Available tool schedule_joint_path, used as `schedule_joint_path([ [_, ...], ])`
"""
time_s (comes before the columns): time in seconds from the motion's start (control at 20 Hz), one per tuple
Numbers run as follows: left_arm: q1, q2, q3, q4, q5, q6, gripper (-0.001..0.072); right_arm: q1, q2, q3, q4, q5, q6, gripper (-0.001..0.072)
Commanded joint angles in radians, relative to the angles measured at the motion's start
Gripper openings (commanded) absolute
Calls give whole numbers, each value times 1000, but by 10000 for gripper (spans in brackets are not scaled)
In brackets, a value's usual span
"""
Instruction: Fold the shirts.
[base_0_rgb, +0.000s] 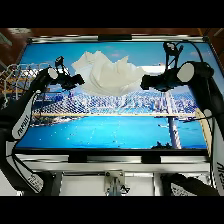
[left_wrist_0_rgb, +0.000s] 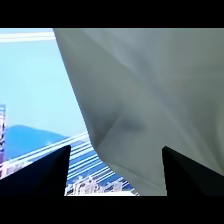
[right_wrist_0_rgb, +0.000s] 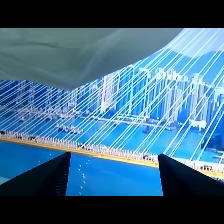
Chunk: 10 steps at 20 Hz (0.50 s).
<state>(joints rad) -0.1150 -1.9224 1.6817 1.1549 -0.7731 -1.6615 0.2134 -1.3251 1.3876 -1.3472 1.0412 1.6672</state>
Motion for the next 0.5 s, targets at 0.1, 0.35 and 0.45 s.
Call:
schedule_joint_path([
  [0.1,1,-45,19,-19,103,-1,619,-34,-171,3,194,-277,-29,675],
  [0.35,-2,-46,19,-19,127,-1,294,-80,-337,3,517,-373,-149,675],
  [0.45,-2,-46,19,-19,128,-1,141,-75,-387,3,579,-389,-171,675],
])
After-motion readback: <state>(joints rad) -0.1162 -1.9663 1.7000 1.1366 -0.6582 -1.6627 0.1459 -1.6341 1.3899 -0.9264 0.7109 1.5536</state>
